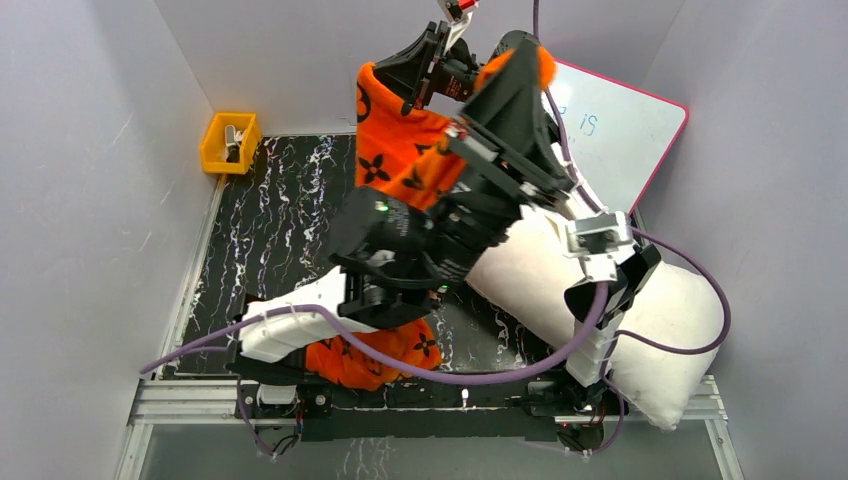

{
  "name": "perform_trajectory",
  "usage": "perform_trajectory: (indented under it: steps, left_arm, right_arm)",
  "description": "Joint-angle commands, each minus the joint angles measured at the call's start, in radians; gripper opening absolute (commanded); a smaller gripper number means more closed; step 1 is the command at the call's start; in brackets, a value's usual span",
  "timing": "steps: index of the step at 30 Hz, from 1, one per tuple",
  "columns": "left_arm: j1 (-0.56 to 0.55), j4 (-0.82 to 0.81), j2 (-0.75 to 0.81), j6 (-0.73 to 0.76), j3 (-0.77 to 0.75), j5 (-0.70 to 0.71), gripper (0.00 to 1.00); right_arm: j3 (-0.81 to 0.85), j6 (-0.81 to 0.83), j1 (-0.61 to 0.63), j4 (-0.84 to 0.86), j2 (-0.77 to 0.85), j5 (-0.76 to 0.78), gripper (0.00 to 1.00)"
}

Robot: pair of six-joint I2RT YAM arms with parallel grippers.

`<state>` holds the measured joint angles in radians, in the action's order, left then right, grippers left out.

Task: Remove the pillowcase from the pillow
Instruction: Adjust the pillowcase at the center of the board.

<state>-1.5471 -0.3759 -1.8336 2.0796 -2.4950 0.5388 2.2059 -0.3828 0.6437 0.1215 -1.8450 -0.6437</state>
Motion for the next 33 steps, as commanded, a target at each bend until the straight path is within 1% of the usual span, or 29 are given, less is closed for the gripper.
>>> perform_trajectory:
  steps: [1,2,3,4,9,14,16,18,20,22,24,26,33]
  left_arm:
    - [0.140,0.183,0.011,0.036,-0.153,-0.115,0.00]
    - [0.186,0.230,0.017,-0.077,-0.126,-0.154,0.00]
    - [0.290,0.267,0.022,-0.242,-0.101,-0.228,0.00]
    - [0.374,0.302,0.019,-0.352,-0.088,-0.284,0.00]
    - [0.753,0.365,-0.066,-0.738,-0.122,-0.453,0.00]
    - [1.106,0.317,-0.017,-1.153,0.040,-0.633,0.00]
    - [1.235,0.307,0.000,-1.282,0.081,-0.675,0.00]
    - [1.368,0.307,0.005,-1.414,0.089,-0.711,0.00]
    - [1.494,0.288,0.015,-1.530,0.108,-0.715,0.00]
    - [1.618,0.236,0.060,-1.621,0.177,-0.697,0.00]
    - [1.698,0.204,0.112,-1.688,0.240,-0.666,0.00]
    - [1.741,0.195,0.157,-1.703,0.278,-0.635,0.00]
    - [1.754,0.247,0.287,-1.672,0.317,-0.553,0.00]
  right_arm:
    - [0.023,-0.032,0.001,0.070,0.087,-0.027,0.00]
    - [0.014,-0.038,0.002,0.077,0.096,-0.028,0.00]
    - [0.008,-0.041,0.002,0.083,0.105,-0.029,0.00]
    - [0.006,-0.043,0.005,0.085,0.111,-0.030,0.00]
    - [-0.031,-0.016,0.017,0.079,0.159,-0.023,0.00]
    - [-0.069,0.061,0.023,0.031,0.195,0.020,0.00]
    - [-0.061,0.075,0.023,0.011,0.185,0.034,0.00]
    - [-0.047,0.092,0.023,-0.005,0.167,0.045,0.00]
    - [-0.029,0.123,0.022,-0.031,0.150,0.067,0.00]
    - [0.000,0.165,0.022,-0.067,0.132,0.098,0.00]
    - [0.041,0.205,0.022,-0.108,0.118,0.128,0.00]
    - [0.080,0.236,0.022,-0.144,0.116,0.157,0.00]
    - [0.081,0.249,0.021,-0.137,0.219,0.232,0.00]
